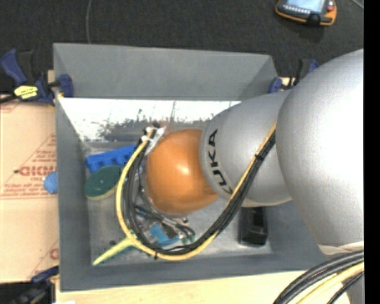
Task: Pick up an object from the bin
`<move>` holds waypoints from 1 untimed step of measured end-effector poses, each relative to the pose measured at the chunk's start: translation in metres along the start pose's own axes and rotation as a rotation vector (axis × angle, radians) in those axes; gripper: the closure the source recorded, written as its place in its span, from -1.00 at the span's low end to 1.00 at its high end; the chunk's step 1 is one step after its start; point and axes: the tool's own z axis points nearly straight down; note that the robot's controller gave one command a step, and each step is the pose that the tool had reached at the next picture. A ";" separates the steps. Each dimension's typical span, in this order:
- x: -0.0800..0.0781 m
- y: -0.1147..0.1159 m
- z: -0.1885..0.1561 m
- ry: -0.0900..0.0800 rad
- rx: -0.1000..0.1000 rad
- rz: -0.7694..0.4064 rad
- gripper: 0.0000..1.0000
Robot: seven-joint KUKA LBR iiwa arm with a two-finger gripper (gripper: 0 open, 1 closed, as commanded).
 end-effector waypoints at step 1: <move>0.001 0.000 -0.010 0.003 0.000 0.001 1.00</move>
Offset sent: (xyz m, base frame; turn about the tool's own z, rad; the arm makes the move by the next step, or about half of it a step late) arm -0.0006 -0.0003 0.0405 0.0009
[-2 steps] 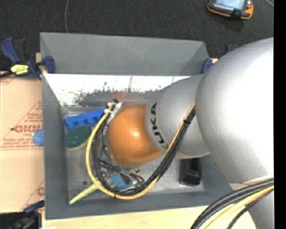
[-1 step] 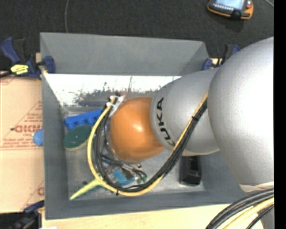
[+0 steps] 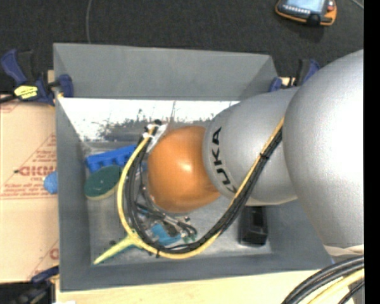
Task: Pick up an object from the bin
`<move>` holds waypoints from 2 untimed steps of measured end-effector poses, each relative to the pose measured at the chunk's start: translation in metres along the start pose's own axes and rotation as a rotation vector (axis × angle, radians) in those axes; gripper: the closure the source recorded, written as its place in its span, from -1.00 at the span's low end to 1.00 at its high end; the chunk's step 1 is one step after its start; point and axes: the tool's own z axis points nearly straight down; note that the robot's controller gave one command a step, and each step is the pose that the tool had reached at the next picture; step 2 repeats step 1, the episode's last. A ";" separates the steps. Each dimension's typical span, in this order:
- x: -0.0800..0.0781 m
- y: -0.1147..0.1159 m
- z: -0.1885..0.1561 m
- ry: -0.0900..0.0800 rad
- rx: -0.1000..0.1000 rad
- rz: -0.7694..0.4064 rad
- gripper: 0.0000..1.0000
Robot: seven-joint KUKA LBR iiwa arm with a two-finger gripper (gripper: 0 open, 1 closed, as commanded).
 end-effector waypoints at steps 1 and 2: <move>0.000 0.000 -0.017 0.000 0.000 0.002 1.00; 0.000 0.000 -0.017 0.000 0.000 0.002 1.00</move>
Offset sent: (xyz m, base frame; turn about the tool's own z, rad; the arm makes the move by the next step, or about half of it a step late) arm -0.0002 -0.0002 0.0105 0.0013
